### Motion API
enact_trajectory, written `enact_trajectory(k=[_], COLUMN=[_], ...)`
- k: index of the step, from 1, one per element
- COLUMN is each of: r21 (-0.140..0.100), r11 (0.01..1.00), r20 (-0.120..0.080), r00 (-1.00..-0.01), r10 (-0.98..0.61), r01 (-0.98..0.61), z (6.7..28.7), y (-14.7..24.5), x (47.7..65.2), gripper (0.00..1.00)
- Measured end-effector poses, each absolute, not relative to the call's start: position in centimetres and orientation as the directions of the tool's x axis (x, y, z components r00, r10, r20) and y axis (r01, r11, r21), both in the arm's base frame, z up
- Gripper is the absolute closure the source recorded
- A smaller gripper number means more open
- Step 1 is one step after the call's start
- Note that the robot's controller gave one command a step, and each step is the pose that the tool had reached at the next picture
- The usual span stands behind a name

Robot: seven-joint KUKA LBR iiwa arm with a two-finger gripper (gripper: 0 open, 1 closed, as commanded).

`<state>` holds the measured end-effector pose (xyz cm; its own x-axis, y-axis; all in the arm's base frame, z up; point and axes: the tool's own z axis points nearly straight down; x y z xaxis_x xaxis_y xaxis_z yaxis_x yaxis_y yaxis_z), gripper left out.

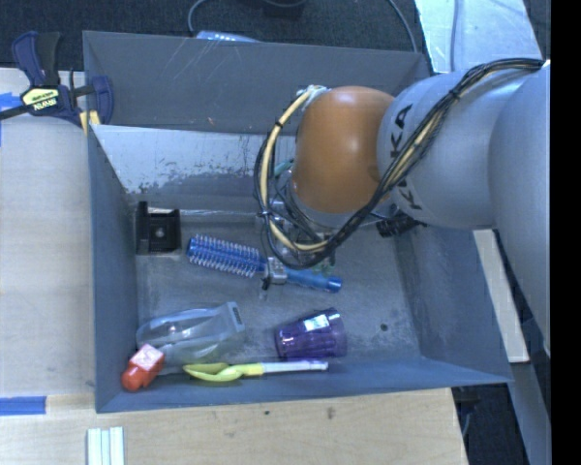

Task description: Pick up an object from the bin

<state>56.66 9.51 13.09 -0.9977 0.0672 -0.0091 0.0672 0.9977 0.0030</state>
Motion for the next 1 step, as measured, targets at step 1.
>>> enact_trajectory(k=[1], r21=[0.0], r11=[0.999], r20=[0.0], r00=[-0.999], r10=[-0.034], r01=[-0.034], z=[9.83], y=[7.91], x=[57.49], gripper=[0.0])
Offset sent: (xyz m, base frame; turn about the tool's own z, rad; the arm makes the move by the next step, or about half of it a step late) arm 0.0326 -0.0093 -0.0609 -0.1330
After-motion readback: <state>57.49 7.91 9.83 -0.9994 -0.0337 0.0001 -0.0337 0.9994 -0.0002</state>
